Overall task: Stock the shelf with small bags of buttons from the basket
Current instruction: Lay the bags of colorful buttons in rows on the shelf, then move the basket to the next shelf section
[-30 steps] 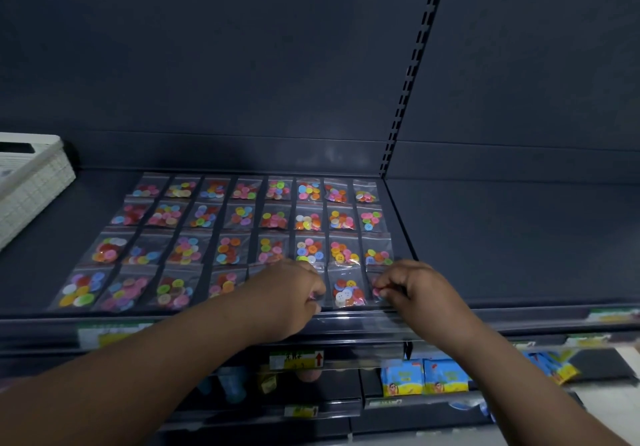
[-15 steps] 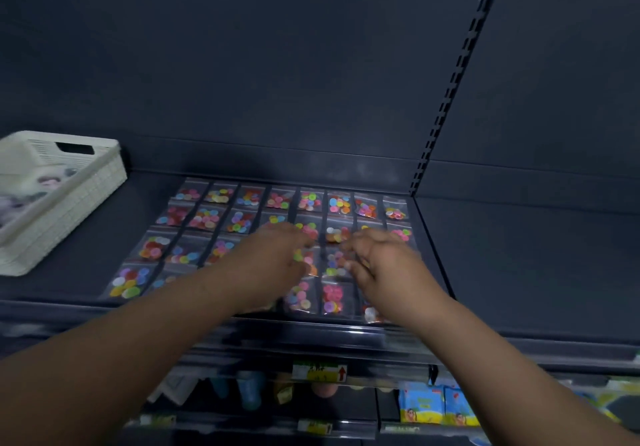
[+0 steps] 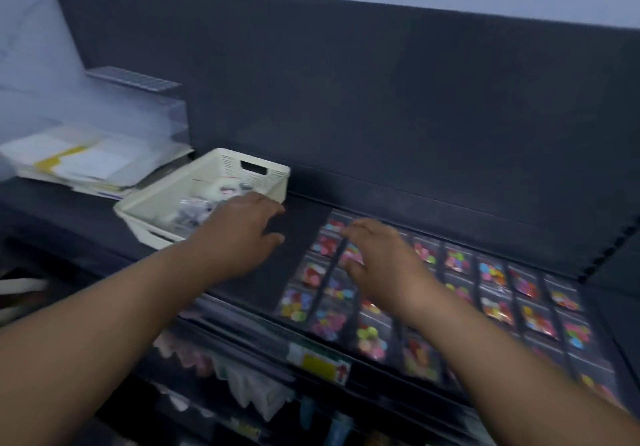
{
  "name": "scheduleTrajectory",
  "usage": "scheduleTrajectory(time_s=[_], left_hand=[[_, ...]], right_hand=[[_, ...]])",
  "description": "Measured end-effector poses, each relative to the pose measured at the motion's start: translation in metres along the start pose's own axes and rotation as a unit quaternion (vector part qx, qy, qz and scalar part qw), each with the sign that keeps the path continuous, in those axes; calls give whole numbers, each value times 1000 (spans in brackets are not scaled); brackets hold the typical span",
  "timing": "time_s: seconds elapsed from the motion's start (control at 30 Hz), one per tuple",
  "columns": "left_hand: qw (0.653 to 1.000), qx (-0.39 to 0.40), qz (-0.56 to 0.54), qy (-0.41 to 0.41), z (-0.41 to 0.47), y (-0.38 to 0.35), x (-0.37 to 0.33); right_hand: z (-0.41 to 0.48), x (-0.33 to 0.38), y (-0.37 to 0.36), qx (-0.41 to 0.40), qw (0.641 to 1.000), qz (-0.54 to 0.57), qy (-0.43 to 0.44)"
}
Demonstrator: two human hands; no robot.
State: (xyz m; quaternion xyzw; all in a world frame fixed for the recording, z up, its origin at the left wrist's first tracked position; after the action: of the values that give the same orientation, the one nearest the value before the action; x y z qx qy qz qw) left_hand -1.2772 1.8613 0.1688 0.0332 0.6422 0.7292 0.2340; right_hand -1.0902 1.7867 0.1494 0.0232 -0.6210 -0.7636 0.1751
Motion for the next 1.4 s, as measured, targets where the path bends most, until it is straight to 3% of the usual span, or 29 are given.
scheduleTrajectory(time_s=[0.17,0.37,0.57,0.77,1.03,1.4], left_hand=[[997,-7,-3,78,24,26,97],[990,24,-17,136,62,26,180],[977,101,-72,172,95,2,219],[966,102,-158,175,111,-10,234],[966,51,-230,104,93,9,188],[960,71,-270,-9,17,25,4]], right_hand=[[75,49,-32,25,996,77,-32],[133,78,-61,-16,943,264,-201],[155,94,-97,-49,871,383,-303],[161,98,-112,-52,845,402,-349],[119,85,-63,-95,862,364,-339],[-64,50,35,-195,837,345,-378]])
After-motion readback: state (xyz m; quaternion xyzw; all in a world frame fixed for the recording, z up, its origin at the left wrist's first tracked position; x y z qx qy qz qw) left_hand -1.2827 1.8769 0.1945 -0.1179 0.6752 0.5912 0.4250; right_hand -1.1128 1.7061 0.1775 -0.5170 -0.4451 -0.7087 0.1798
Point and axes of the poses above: each hand's wrist, its own z-axis towards the middle knuckle, its own y-axis out of the back of the hand, x = y × z, the point moved 3 cm from there along z, towards the middle knuckle, and after that the axes turned 11 degrees about y, right-handed, at the moved point
